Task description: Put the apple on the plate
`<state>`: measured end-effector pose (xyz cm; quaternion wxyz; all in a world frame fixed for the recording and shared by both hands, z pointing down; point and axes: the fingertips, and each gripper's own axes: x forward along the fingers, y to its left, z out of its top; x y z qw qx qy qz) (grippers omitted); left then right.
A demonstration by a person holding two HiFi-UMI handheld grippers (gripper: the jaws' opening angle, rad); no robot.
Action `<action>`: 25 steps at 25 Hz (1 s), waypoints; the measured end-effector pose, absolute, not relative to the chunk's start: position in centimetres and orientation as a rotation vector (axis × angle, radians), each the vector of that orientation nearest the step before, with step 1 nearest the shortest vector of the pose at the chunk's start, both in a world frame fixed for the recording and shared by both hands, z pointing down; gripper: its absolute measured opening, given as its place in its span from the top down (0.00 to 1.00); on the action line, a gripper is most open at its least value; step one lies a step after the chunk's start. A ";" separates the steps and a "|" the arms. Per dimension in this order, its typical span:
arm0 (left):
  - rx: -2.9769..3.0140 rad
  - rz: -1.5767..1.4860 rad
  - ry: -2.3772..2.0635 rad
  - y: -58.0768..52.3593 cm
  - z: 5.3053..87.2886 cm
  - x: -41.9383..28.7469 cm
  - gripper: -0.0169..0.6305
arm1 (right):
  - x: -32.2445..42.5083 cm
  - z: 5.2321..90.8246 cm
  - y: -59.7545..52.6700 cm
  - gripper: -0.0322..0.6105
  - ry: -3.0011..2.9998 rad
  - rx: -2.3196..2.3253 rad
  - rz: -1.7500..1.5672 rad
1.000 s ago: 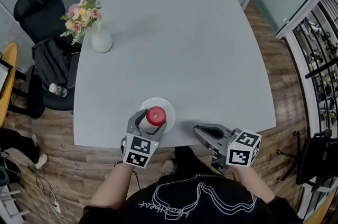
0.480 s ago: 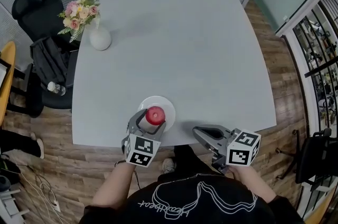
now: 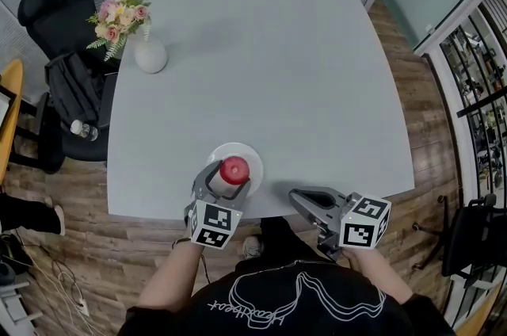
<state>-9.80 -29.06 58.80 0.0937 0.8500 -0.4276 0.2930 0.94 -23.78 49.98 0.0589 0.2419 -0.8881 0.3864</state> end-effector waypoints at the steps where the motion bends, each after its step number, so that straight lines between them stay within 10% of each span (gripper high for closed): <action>1: 2.524 0.868 -1.268 -29.1 58.8 -9.8 0.49 | 0.9 50.0 -23.8 0.94 -2.691 0.731 1.171; 25: 2.400 0.392 -1.211 -26.8 51.6 -11.4 0.49 | -0.8 46.7 -22.7 0.94 -2.823 0.698 1.127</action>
